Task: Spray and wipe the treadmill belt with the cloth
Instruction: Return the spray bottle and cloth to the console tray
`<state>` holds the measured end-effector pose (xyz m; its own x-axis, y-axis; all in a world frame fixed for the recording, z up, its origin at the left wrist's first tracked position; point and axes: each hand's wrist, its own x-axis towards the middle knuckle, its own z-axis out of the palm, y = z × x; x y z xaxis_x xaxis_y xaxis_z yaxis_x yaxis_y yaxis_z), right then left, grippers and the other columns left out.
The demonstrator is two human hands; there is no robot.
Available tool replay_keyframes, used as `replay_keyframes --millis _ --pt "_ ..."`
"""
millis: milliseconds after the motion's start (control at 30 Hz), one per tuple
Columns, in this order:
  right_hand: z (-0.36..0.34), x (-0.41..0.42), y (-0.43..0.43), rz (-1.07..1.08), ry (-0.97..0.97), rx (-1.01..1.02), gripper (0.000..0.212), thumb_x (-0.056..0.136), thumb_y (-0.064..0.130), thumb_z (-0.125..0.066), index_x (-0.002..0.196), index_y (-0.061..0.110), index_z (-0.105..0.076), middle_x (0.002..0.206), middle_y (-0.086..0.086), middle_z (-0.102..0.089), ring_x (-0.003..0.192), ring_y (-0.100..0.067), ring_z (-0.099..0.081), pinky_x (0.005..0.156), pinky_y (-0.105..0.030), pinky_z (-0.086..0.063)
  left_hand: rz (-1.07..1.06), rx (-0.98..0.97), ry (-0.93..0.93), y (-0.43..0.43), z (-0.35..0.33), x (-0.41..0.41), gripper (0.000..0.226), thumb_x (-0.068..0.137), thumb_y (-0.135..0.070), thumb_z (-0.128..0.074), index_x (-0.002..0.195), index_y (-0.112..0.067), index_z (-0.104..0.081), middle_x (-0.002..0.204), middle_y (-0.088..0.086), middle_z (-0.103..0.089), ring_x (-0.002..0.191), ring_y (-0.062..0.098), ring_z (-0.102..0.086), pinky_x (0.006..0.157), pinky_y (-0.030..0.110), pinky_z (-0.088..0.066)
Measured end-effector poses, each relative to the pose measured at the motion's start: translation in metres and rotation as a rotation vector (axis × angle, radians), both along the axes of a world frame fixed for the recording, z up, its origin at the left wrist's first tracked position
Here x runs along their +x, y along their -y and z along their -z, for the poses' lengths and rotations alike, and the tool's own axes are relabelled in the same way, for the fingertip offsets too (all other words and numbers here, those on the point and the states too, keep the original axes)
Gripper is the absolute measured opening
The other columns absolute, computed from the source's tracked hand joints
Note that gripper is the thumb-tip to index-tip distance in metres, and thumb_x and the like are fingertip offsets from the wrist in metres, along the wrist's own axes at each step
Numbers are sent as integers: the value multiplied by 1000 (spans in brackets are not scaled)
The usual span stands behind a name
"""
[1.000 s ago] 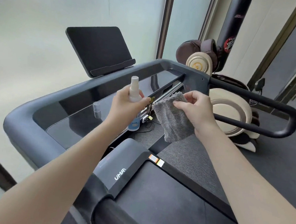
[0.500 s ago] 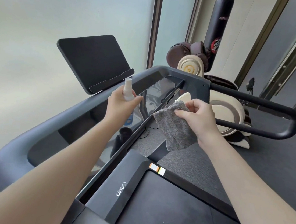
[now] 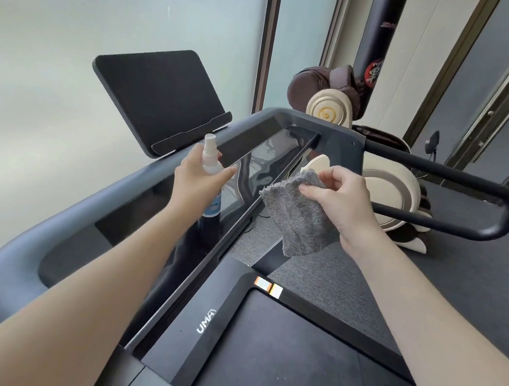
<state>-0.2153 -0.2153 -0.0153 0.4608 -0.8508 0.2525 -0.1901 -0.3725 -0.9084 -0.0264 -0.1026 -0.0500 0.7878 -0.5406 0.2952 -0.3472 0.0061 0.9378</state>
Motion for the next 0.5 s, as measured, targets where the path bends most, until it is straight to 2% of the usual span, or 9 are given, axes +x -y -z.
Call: replay_keyframes --millis 100,200,300,433,500 --pt "-2 -2 -1 -5 0 2 17 69 19 -79 73 22 -63 82 -2 -68 88 -26 -66 83 -44 -53 41 -23 -21 -2 0 -2 39 80 -20 -79 108 -24 -52 90 -2 -70 88 17 -65 94 46 -53" --pt "-5 -7 -1 -2 0 9 17 67 22 -80 73 21 -64 85 -4 -70 88 -27 -66 84 -47 -54 62 -22 -22 -4 1 -3 45 79 -22 -80 112 -28 -50 100 -4 -68 98 18 -65 98 47 -51" --pt "-8 -12 -2 -5 3 27 21 61 27 -78 76 20 -65 88 -5 -70 89 -27 -67 84 -50 -54 62 -9 -7 -5 1 -5 48 80 -22 -80 115 -29 -48 109 -3 -64 99 16 -61 99 47 -50" --pt "-12 -19 -2 -14 9 40 21 62 27 -78 77 19 -66 89 -7 -71 89 -28 -67 84 -51 -54 55 34 33 -8 1 -7 51 83 -21 -77 123 -24 -45 104 -4 -58 93 15 -56 98 45 -50" --pt "-12 -23 -2 -17 10 44 23 61 28 -78 78 19 -66 90 -7 -71 89 -28 -67 84 -51 -54 59 63 35 -10 0 -7 58 84 -23 -76 130 -24 -41 109 -2 -56 98 18 -57 99 46 -49"
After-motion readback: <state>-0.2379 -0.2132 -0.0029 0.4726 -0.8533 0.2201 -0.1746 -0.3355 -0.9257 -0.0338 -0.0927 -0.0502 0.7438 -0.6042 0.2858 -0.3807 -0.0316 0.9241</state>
